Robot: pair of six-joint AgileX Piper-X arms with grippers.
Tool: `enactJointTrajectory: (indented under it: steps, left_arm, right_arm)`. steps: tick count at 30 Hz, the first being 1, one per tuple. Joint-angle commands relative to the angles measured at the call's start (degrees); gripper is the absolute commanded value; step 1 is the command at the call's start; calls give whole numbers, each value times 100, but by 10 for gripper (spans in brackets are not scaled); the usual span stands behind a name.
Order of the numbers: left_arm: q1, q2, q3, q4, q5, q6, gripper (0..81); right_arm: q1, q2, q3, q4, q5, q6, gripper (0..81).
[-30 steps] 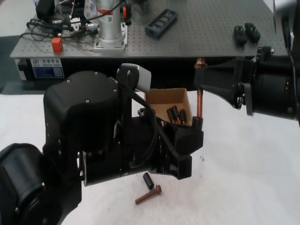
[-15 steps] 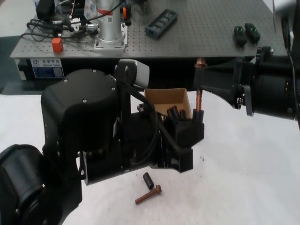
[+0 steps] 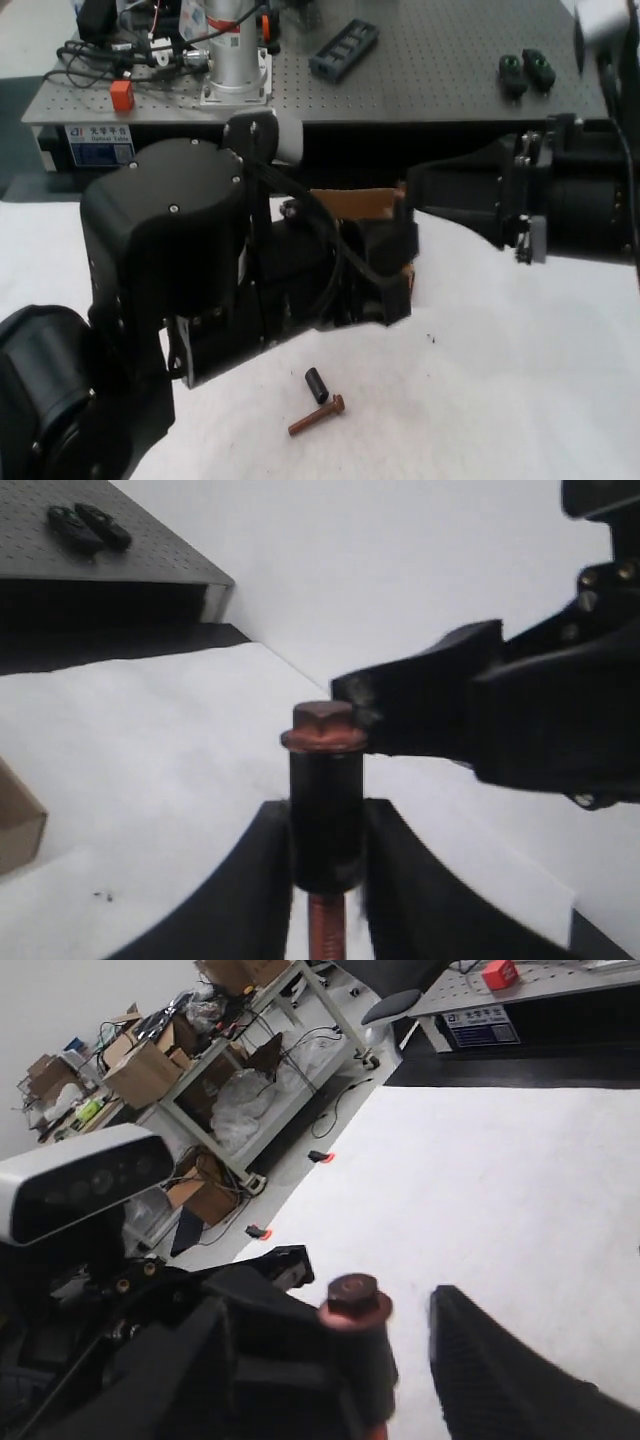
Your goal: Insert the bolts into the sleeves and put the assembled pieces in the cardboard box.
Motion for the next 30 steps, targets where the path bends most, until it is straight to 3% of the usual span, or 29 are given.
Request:
enactJointTrajectory:
  steps: [1,5,11,20,24,30]
  left_arm:
    - [147,76,-134,-93,-408,-212,7]
    - [751,779,-762,446,-462,-727,7]
    - [1339,2692,-2809,2197,-135,-238,7]
    - [1368,5347,-6331,4882,-79,689,7]
    - [1368,5891,-7044,5187,-79,832,7]
    - [1368,6085,-7185,5197,-79,832,10]
  right_arm:
    - [-391,-232,-21,401,-11,-181,435]
    - [-1103,-566,-21,1282,282,-758,435]
    - [-1758,-663,-21,2178,927,-1101,435]
    - [-1799,-663,-21,2193,1150,-1101,435]
    - [-1799,-663,-21,2216,1150,-1037,435]
    - [-1799,-663,-21,2216,1150,-1037,435]
